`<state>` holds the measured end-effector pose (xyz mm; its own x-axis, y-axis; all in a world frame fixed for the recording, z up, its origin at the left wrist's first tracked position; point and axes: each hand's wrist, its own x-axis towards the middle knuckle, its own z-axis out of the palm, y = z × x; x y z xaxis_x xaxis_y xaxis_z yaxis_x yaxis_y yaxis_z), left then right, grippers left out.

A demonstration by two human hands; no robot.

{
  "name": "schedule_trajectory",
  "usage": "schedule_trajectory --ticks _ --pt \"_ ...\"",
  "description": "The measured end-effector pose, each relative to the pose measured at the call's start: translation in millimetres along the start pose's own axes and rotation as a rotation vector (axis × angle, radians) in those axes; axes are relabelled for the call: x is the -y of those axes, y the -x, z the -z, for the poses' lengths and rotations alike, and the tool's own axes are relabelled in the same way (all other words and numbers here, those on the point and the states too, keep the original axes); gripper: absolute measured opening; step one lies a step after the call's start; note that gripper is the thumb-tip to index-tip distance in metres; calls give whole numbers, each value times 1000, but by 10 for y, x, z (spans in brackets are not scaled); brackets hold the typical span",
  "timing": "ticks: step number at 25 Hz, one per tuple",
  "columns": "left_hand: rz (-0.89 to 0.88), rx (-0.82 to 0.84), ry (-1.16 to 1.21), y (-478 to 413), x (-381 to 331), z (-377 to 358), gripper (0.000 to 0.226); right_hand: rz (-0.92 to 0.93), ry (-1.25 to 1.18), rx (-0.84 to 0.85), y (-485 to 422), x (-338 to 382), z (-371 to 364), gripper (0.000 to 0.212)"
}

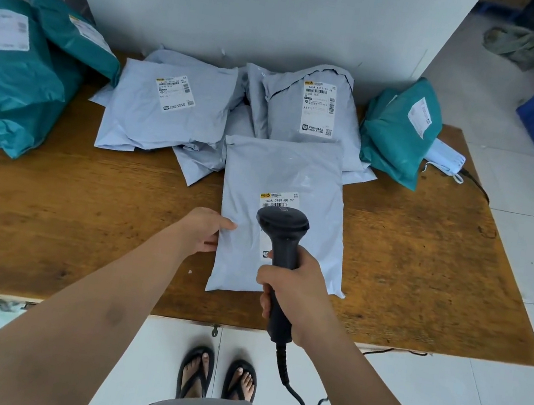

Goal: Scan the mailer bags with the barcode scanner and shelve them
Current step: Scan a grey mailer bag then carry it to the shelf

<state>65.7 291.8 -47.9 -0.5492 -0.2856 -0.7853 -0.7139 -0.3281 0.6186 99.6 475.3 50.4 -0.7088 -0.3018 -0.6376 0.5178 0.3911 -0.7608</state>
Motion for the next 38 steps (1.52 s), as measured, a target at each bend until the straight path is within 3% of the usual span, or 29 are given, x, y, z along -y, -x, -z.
schedule_trajectory --ticks 7,17,20,24,27,30,35,38 --pt "-13 8 -45 -76 34 17 52 11 14 -11 10 21 14 24" --pt "-5 -3 -25 -108 35 31 59 -7 24 -18 -106 -23 34 26" --pt "-16 24 6 -108 40 58 55 67 73 -175 -309 -92 187 29" --pt "-28 56 -34 -134 65 108 53 187 310 -473 -744 -198 680 29" --pt "-32 102 -93 -150 141 75 53 76 311 -559 -1055 -315 1044 33" --pt "-46 63 -90 -197 175 11 48 -55 239 -504 -1241 -395 1146 35" --pt "-96 -33 -26 -261 211 -68 44 -71 4 -376 -1377 -348 1114 38" --pt "-195 -116 -68 -225 248 -47 25 -40 30 -362 -1369 -405 1052 49"
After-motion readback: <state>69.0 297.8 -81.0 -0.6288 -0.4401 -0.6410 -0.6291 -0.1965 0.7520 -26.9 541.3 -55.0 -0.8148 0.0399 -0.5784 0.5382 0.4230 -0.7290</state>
